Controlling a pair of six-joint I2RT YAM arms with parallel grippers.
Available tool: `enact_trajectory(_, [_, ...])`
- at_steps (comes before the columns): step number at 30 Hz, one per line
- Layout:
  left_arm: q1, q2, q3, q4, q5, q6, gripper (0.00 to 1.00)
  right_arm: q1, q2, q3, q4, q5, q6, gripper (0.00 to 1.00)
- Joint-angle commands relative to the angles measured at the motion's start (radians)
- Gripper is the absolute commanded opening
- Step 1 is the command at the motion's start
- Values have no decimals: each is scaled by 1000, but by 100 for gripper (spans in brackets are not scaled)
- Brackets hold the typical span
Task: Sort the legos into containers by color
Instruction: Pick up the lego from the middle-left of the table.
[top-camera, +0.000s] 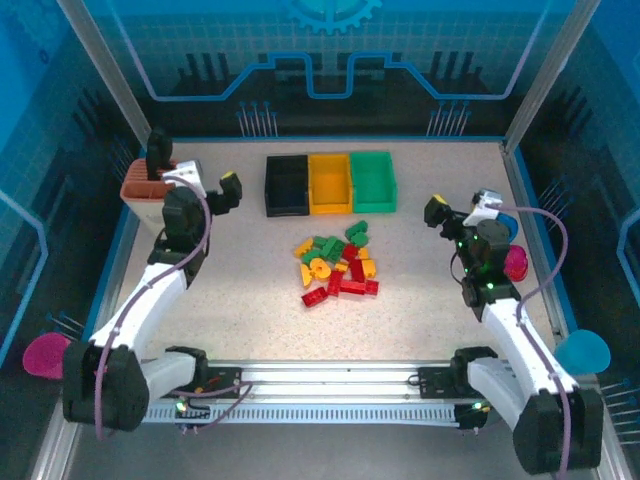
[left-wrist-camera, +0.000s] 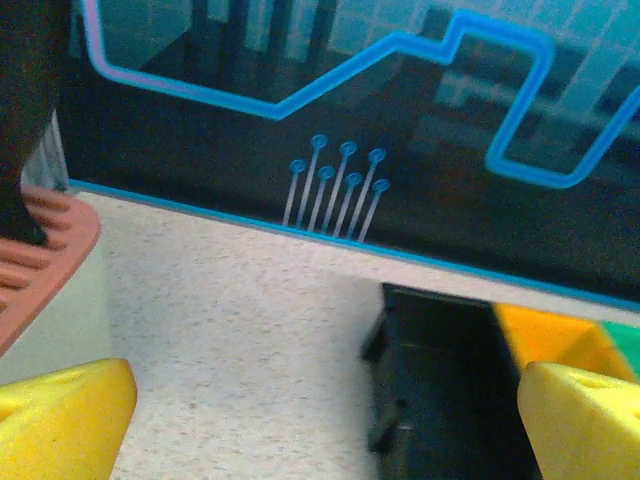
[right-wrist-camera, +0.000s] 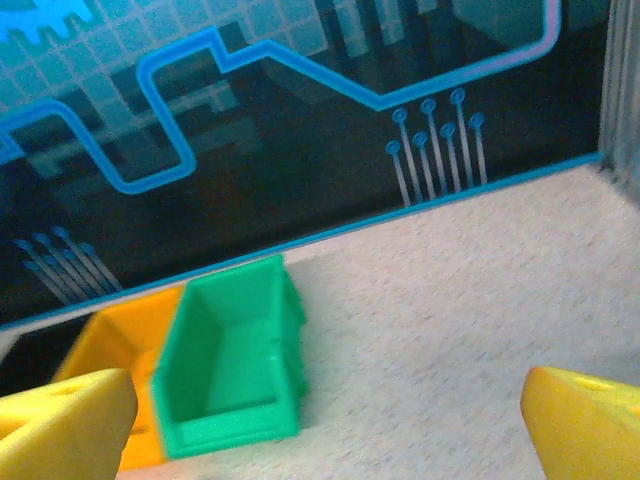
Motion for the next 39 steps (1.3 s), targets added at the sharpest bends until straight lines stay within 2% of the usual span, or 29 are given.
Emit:
enact_trajectory(1, [-1,-73,57,-338,84,-179,99,-13,-70,-34,-228,-194,207,100])
enact_trajectory(3, [4,-128,47,-399,141,-309,99,-5,-117,-15,-314,-257,231,100])
enact_trajectory(4, [9,-156,19,-366,226,-340,99,1,-149,-6,-353,-282,236,100])
enact_trajectory(6, [8,-190,-43,-289,383,-382,99,10,-202,22,-441,-317,236,100])
enact_trajectory(9, [-18,-184,-25,-389,455,-385,91,29,-243,88,-574,-365,194,100])
enact_trajectory(12, [-93,-140,26,-560,437,-305,92,78,-216,172,-711,-373,102,100])
enact_trajectory(16, [-207,-13,40,-695,377,-268,91,239,-153,218,-797,-269,18,100])
enact_trajectory(18, [-264,42,35,-699,398,-268,87,324,-102,240,-826,-214,-10,100])
enact_trajectory(21, [-377,82,32,-693,351,-265,83,436,-11,272,-855,-119,-31,100])
enact_trajectory(24, [-458,88,13,-676,324,-257,81,500,42,291,-853,-100,-69,100])
enact_trajectory(28, [-505,100,-26,-654,341,-257,74,528,56,291,-820,-134,-110,100])
enact_trajectory(33, [-584,144,-43,-661,312,-212,72,528,58,262,-755,-152,-100,100])
enact_trajectory(39, [-642,244,-17,-602,296,-153,68,528,69,269,-722,-177,-114,93])
